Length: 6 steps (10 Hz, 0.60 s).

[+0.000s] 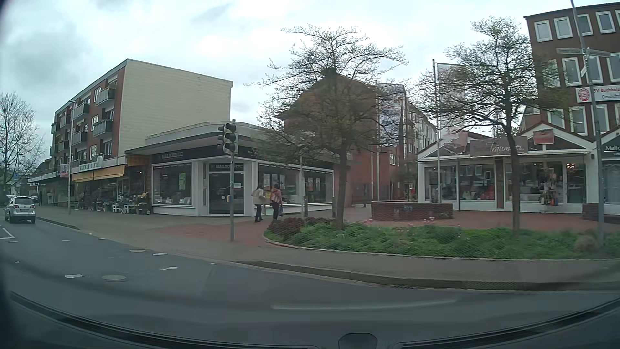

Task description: Follow the waypoints while adhering to traffic rules and regulations

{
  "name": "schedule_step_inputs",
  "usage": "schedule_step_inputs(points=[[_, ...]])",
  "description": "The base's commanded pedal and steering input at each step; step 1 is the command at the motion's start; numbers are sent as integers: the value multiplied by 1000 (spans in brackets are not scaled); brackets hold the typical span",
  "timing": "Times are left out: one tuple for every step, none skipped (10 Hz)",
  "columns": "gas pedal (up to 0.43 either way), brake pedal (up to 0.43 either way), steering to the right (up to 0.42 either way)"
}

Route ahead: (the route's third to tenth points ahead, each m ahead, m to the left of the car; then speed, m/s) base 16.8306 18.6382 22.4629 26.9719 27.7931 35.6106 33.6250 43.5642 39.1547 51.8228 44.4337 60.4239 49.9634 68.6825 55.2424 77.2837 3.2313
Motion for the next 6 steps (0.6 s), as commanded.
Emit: schedule_step_inputs(points=[[228,6,-442],[240,0,-444],[248,6,-446],[268,6,-449],[280,6,-454],[280,0,-457]])
